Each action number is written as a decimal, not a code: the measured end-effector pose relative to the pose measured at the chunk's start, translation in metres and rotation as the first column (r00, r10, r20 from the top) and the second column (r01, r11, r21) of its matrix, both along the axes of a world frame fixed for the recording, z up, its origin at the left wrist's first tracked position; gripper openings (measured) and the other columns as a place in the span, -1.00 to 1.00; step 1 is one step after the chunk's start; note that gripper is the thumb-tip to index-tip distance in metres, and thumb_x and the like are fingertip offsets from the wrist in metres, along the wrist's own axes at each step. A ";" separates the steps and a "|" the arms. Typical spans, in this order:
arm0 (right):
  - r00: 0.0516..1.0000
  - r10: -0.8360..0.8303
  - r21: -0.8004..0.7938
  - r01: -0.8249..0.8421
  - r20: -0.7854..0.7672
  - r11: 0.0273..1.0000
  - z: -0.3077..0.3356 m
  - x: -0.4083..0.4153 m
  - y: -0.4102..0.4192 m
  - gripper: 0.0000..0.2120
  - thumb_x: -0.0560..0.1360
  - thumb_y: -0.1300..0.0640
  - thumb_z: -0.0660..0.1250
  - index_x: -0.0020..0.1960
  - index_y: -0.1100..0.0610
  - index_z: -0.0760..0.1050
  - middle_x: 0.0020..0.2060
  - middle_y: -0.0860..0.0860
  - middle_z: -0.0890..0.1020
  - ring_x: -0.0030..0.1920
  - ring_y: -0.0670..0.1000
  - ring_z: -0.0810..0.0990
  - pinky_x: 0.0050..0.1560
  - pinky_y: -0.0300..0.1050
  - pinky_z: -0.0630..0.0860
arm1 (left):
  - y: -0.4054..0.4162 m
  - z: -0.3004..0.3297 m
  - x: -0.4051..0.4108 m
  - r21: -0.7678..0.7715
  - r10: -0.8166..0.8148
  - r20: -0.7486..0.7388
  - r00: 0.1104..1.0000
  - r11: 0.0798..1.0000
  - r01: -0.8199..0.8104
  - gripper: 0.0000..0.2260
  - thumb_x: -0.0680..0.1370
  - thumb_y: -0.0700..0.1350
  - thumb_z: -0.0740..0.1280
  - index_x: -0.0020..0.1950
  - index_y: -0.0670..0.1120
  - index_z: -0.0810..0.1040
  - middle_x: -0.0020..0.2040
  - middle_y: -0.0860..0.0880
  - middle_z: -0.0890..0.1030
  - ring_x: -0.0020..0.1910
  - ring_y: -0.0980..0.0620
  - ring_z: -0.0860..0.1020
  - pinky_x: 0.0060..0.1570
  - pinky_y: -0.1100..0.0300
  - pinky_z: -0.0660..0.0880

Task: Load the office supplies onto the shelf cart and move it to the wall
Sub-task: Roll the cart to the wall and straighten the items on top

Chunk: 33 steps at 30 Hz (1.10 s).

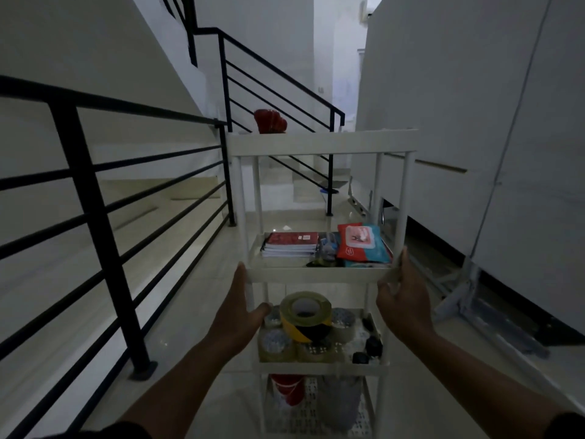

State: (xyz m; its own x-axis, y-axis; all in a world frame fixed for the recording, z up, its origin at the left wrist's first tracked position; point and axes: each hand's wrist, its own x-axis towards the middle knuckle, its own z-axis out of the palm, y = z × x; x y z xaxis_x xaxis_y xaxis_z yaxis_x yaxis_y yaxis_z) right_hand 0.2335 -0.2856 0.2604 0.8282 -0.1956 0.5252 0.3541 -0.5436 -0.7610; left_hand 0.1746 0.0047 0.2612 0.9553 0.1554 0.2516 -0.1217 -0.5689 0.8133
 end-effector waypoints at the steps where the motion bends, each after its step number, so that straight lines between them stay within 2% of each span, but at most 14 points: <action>1: 1.000 -0.012 -0.014 0.012 0.009 1.000 0.000 0.000 0.000 -0.25 0.53 0.20 0.33 0.58 0.08 -0.01 0.41 0.10 0.40 0.31 0.07 0.47 0.12 -0.04 0.55 | 0.002 -0.001 0.003 0.009 -0.009 0.004 1.000 1.000 0.009 -0.11 0.51 -0.02 0.40 0.59 0.09 -0.20 0.60 0.05 0.01 0.55 0.05 0.09 0.45 0.13 0.15; 5: 0.998 -0.057 -0.142 0.051 -0.036 0.989 0.013 -0.008 -0.003 -0.29 0.52 0.22 0.33 0.56 0.14 0.07 0.43 0.12 0.38 0.36 0.10 0.42 0.16 -0.10 0.43 | 0.010 0.000 0.002 0.026 -0.022 -0.002 1.000 0.999 0.022 -0.12 0.49 0.05 0.39 0.60 0.06 -0.16 0.59 0.01 0.11 0.53 -0.02 0.17 0.44 0.11 0.19; 8: 0.982 -0.162 -0.354 0.117 -0.099 0.928 0.042 -0.035 -0.006 -0.35 0.45 0.21 0.31 0.50 0.18 0.18 0.41 0.15 0.37 0.37 0.16 0.40 0.26 0.03 0.42 | 0.013 0.019 -0.013 0.190 0.035 -0.098 0.995 0.982 -0.015 -0.15 0.50 0.13 0.33 0.60 0.04 -0.15 0.61 0.00 -0.02 0.57 -0.09 0.02 0.49 -0.06 0.14; 9: 0.975 -0.198 -0.456 0.134 -0.096 0.880 0.056 -0.047 -0.005 -0.35 0.42 0.19 0.33 0.47 0.17 0.22 0.38 0.15 0.40 0.32 0.16 0.43 0.20 0.05 0.47 | 0.013 0.030 -0.020 0.209 0.076 -0.141 0.987 0.977 -0.045 -0.18 0.51 0.11 0.32 0.60 0.03 -0.13 0.61 -0.01 -0.06 0.57 -0.10 -0.03 0.50 -0.08 0.11; 11: 0.961 -0.257 -0.608 0.146 -0.099 0.780 0.094 -0.074 -0.002 -0.36 0.38 0.13 0.39 0.43 0.14 0.30 0.31 0.11 0.45 0.22 0.11 0.49 0.03 -0.02 0.53 | 0.012 0.062 -0.039 0.189 0.135 -0.214 0.968 0.977 -0.095 -0.24 0.53 0.04 0.30 0.60 -0.01 -0.06 0.61 -0.05 -0.05 0.57 -0.12 -0.02 0.50 -0.06 0.10; 13: 0.954 -0.254 -0.664 0.086 -0.161 0.743 0.138 -0.105 0.007 -0.37 0.36 0.08 0.40 0.40 0.12 0.34 0.27 0.08 0.49 0.16 0.09 0.51 -0.02 -0.06 0.52 | 0.011 0.102 -0.063 0.153 0.148 -0.297 0.943 0.982 -0.106 -0.29 0.54 0.00 0.29 0.60 -0.03 0.00 0.61 -0.07 -0.01 0.57 -0.13 0.03 0.50 -0.03 0.11; 18: 0.898 -0.245 -0.626 -0.043 -0.366 0.778 0.260 -0.172 0.030 -0.31 0.39 0.03 0.31 0.48 0.06 0.20 0.38 0.04 0.38 0.29 0.08 0.44 0.12 0.04 0.53 | 0.006 0.244 -0.122 0.081 0.096 -0.456 0.885 0.995 -0.066 -0.32 0.54 0.01 0.28 0.59 -0.07 0.08 0.58 -0.09 0.17 0.51 -0.10 0.23 0.45 0.06 0.24; 21: 0.878 -0.248 -0.596 -0.051 -0.410 0.802 0.334 -0.211 0.040 -0.35 0.43 -0.01 0.28 0.49 0.05 0.19 0.39 0.03 0.38 0.25 0.05 0.45 0.09 -0.01 0.53 | -0.001 0.331 -0.157 0.062 0.051 -0.504 0.862 0.998 -0.023 -0.36 0.55 0.01 0.27 0.58 -0.07 0.12 0.53 -0.07 0.28 0.44 -0.08 0.34 0.39 0.13 0.32; 24: 0.845 -0.260 -0.480 0.004 -0.468 0.877 0.400 -0.248 0.044 -0.46 0.49 0.03 0.26 0.45 0.05 0.26 0.34 0.02 0.43 0.20 0.05 0.48 0.08 -0.03 0.52 | -0.011 0.400 -0.189 0.067 0.047 -0.494 0.868 0.998 -0.016 -0.44 0.53 -0.02 0.31 0.52 -0.06 0.27 0.41 -0.09 0.45 0.32 -0.07 0.47 0.27 0.09 0.44; 28: 0.803 -0.227 -0.326 0.044 -0.551 0.945 0.455 -0.287 0.041 -0.48 0.49 0.06 0.25 0.44 0.05 0.29 0.35 0.03 0.45 0.28 0.08 0.44 0.20 0.03 0.47 | -0.027 0.462 -0.231 -0.001 0.044 -0.498 0.866 0.999 -0.052 -0.48 0.51 -0.04 0.33 0.47 -0.06 0.34 0.33 -0.12 0.50 0.25 -0.09 0.50 0.21 0.07 0.48; 33: 0.791 -0.179 -0.230 0.051 -0.585 0.972 0.476 -0.307 0.027 -0.48 0.48 0.03 0.27 0.43 0.08 0.31 0.33 0.05 0.48 0.30 0.08 0.45 0.22 0.03 0.45 | -0.042 0.486 -0.255 -0.043 0.075 -0.449 0.891 0.993 -0.106 -0.54 0.51 -0.07 0.35 0.40 -0.10 0.41 0.25 -0.15 0.55 0.16 -0.09 0.53 0.07 0.15 0.48</action>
State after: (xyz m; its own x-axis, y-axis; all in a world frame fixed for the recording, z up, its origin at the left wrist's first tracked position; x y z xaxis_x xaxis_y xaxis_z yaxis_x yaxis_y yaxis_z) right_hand -0.0731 -0.2588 0.7360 0.9654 -0.2589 -0.0314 -0.2117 -0.7076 -0.6742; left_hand -0.0804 -0.0372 0.7469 0.9456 0.2478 -0.2106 0.3116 -0.5048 0.8050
